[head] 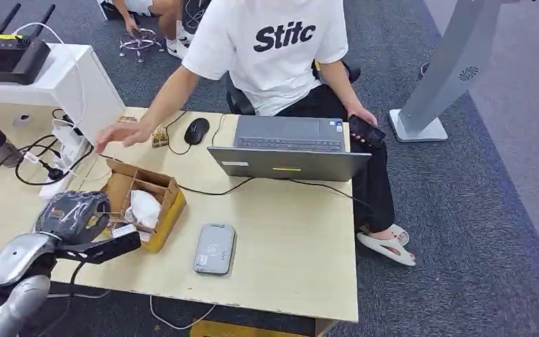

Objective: Pass the card to the sensor for recognition and then transmit it.

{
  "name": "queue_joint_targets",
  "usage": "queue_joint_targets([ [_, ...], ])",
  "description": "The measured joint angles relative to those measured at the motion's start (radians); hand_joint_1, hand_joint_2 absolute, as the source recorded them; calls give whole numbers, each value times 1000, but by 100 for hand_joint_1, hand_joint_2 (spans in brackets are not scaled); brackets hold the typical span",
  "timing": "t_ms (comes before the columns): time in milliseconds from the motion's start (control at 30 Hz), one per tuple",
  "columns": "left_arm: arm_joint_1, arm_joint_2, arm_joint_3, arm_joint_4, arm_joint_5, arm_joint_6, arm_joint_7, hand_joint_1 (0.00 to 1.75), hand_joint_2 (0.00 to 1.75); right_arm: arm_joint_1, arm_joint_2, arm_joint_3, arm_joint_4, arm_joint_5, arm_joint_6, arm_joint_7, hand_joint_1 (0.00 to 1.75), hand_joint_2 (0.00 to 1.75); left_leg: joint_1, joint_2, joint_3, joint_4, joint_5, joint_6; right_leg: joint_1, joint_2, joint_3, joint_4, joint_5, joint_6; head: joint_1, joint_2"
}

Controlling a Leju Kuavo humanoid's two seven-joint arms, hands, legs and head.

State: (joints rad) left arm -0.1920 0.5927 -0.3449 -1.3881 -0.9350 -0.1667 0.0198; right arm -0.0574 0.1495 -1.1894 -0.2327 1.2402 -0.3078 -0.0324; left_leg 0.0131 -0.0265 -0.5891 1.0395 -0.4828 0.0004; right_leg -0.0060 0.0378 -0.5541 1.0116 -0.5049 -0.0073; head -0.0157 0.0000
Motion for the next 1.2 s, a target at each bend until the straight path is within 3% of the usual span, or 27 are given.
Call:
queue_joint_targets([
  [267,-108,95,67,-124,-22,21,11,175,175,0,0,-13,0,-20,-5,-10,0,175,0,0,0,0,1,0,0,0,0,0,1,-1,0,0],
  [400,-115,100,122,-182,-75,77,28,175,175,-1,0,-21,0,-19,-5,-10,0,175,0,0,0,0,1,0,0,0,0,0,1,-1,-1,0],
  [567,-110,72,144,-170,-299,173,69,175,175,-5,0,-22,2,-10,-3,-1,0,175,0,0,0,0,1,0,0,-1,1,0,0,-1,0,0],
  [700,-93,24,149,-80,-435,266,87,175,175,-6,0,-22,4,6,-3,3,0,175,0,-1,0,0,1,0,0,-2,1,0,0,-1,0,0],
  [800,-104,-37,149,52,-535,322,104,175,175,-12,0,-22,6,17,-3,8,0,175,-1,-2,1,0,1,0,0,-2,1,0,1,-1,0,0],
  [867,-125,-71,133,151,-591,354,153,175,175,-15,0,-22,6,23,-3,5,0,175,0,-1,1,0,1,0,0,-2,1,0,1,-1,0,0],
  [933,-152,-89,89,249,-602,377,205,175,175,-18,0,-21,7,26,-3,-1,0,175,-1,-1,1,0,2,-1,0,-2,1,0,1,-2,-1,0],
  [1100,-214,-137,19,419,-602,395,230,175,175,-21,0,-21,7,26,-5,0,0,175,0,-1,1,0,2,-1,0,-2,1,0,2,-2,-1,0],
  [1133,-226,-146,12,443,-602,396,230,30,175,-21,0,-21,7,26,-5,2,0,175,0,-1,1,0,2,-1,0,-1,1,0,2,-2,0,0],
  [1167,-237,-154,6,466,-602,399,230,0,175,-21,-1,-21,7,26,-5,5,0,175,0,-1,1,0,2,-1,0,-2,1,0,2,-2,0,0],
  [1200,-247,-163,4,486,-602,405,230,0,175,-21,-2,-21,7,26,-5,9,0,175,0,-1,1,0,2,-1,0,-2,1,0,2,-2,-1,0],
])
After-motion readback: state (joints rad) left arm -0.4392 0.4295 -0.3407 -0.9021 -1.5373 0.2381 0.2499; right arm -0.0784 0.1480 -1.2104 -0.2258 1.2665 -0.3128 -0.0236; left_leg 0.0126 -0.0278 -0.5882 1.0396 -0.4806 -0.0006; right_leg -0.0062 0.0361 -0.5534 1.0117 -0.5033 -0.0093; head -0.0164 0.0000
